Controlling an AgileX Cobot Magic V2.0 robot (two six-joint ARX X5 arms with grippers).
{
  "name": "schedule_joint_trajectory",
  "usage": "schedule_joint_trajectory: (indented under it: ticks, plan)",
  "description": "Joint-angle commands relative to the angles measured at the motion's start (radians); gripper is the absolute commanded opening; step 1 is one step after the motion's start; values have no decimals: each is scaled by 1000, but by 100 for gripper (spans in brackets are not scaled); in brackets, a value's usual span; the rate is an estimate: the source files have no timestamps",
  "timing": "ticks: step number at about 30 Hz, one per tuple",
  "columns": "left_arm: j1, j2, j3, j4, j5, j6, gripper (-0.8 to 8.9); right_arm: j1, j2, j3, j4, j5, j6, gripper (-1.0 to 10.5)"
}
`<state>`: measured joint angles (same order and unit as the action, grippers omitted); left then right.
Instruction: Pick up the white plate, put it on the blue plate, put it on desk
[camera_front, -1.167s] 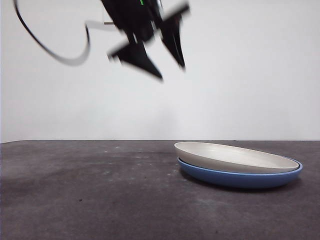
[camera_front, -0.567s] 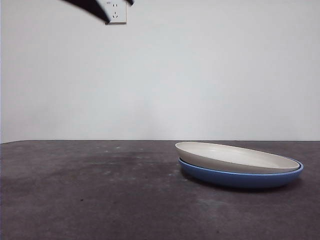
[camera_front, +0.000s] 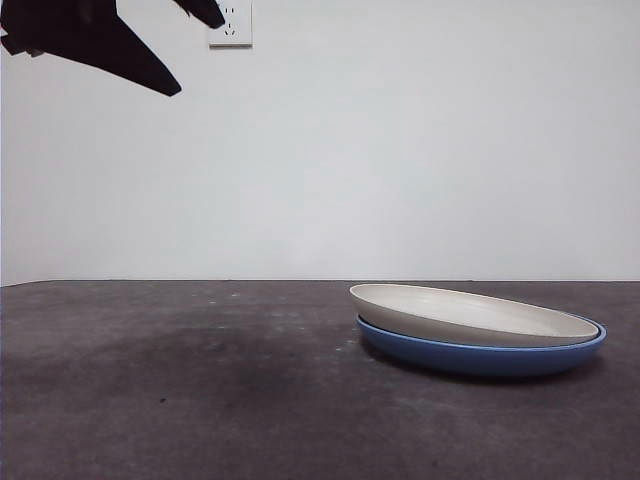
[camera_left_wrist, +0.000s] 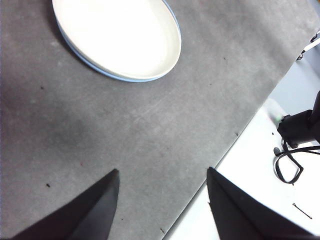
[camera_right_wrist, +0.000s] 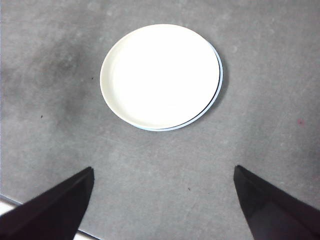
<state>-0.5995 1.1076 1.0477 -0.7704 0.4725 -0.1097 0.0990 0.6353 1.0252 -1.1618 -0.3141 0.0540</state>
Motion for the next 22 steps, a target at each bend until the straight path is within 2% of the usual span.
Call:
schedule_joint_trajectory:
  ticks: [1, 3, 6, 22]
  plan:
    - [-11, 3, 10, 7, 6, 18, 279, 3, 7, 8, 19, 2, 53, 448]
    - [-11, 3, 10, 8, 6, 16, 280, 2, 22, 8, 26, 9, 94, 448]
    - [-11, 3, 10, 8, 6, 16, 280, 2, 70, 8, 60, 35, 117, 448]
    - [-11, 2, 10, 8, 6, 16, 280, 2, 623, 8, 424, 53, 109, 447]
